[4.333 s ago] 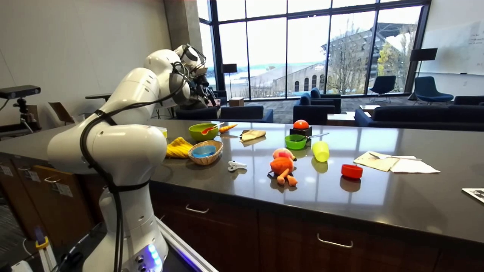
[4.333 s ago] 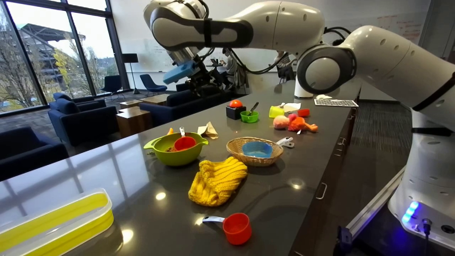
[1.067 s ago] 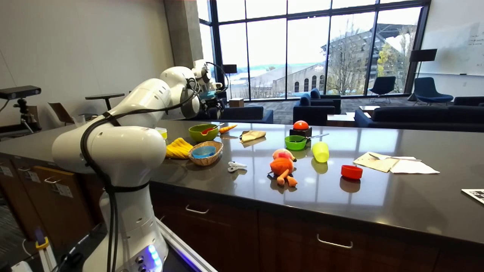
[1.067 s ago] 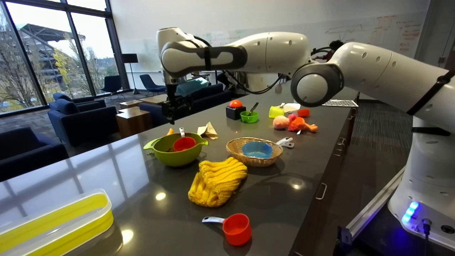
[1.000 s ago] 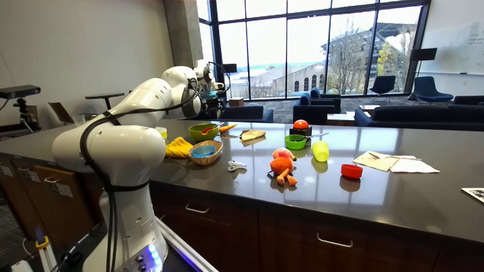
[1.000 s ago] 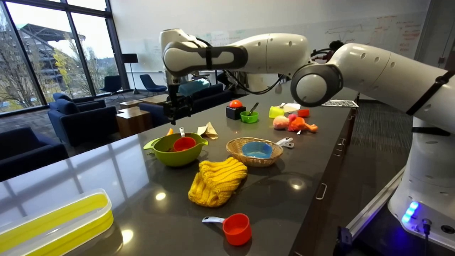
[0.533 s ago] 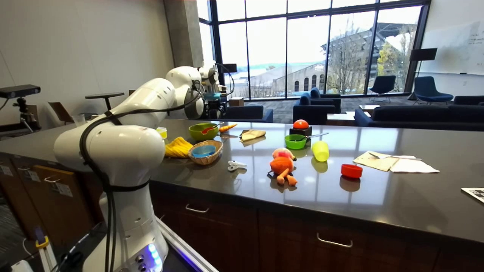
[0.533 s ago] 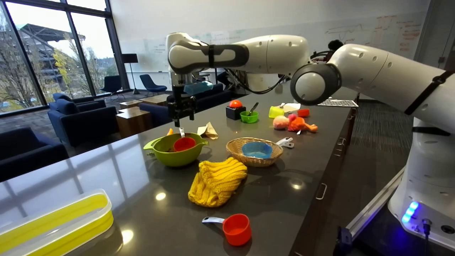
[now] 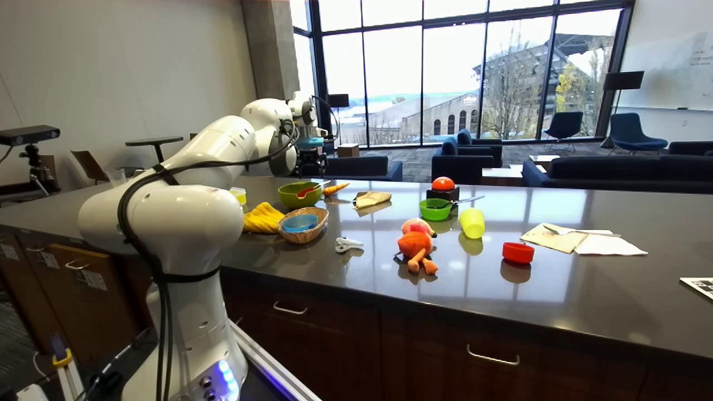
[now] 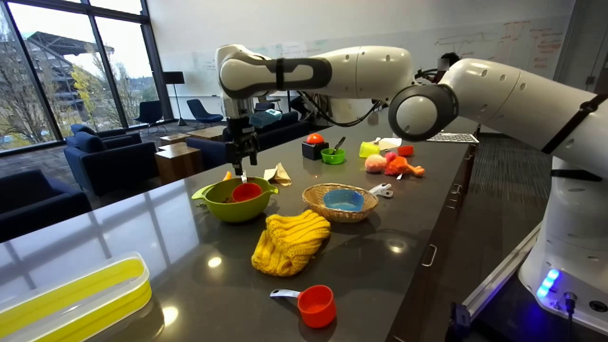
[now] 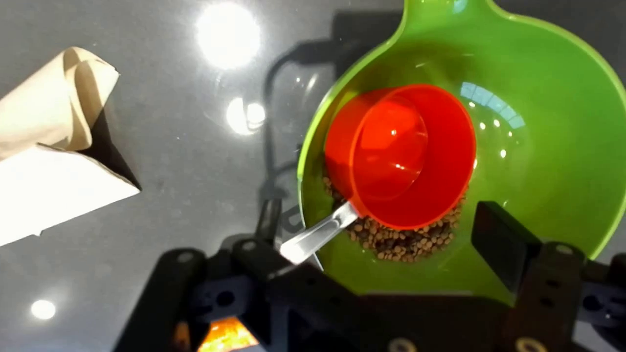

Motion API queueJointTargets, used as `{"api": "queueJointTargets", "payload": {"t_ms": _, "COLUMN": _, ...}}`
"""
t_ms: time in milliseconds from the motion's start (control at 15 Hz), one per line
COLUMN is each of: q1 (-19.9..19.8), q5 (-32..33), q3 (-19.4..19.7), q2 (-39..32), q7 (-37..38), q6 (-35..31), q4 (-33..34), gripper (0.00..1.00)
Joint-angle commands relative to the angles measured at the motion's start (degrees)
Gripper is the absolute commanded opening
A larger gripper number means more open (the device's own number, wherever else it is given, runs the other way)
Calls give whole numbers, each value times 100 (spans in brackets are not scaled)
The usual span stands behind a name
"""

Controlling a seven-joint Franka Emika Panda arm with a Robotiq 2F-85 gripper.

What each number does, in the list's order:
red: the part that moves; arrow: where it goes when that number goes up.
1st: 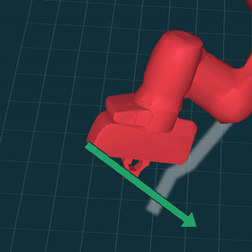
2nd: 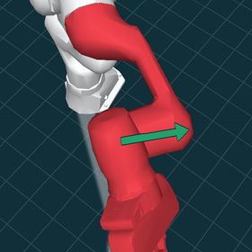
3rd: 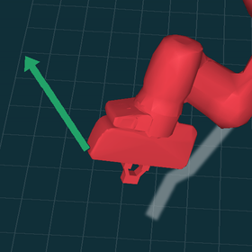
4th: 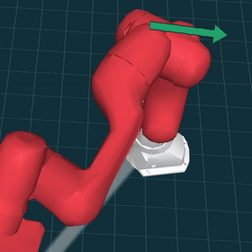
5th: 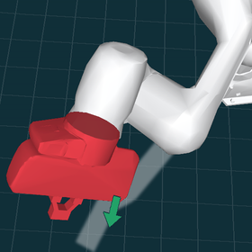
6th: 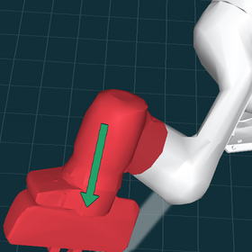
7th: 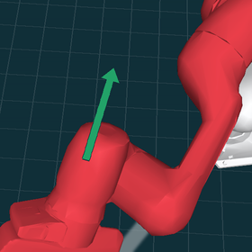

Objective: Take the orange measuring cup out of the green bowl

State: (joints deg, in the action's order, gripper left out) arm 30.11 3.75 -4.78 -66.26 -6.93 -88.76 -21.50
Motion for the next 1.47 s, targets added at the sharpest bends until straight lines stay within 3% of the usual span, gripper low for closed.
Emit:
{"api": "queueJointTargets", "payload": {"t_ms": 0, "q1": 100, "q5": 135, "q3": 165, "q2": -51, "q7": 273, "q6": 282, "q4": 138, "gripper": 100}}
{"api": "queueJointTargets", "payload": {"t_ms": 467, "q1": 256, "q5": 433, "q3": 654, "q2": -66, "q7": 2326, "q6": -429, "q4": 144, "gripper": 100}}
{"api": "queueJointTargets", "payload": {"t_ms": 1000, "q1": 483, "q5": 848, "q3": 1112, "q2": -85, "q7": 3578, "q6": -371, "q4": 135, "gripper": 100}}
{"api": "queueJointTargets", "payload": {"t_ms": 1400, "q1": 629, "q5": 997, "q3": 1207, "q2": -94, "q7": 3361, "q6": -183, "q4": 129, "gripper": 100}}
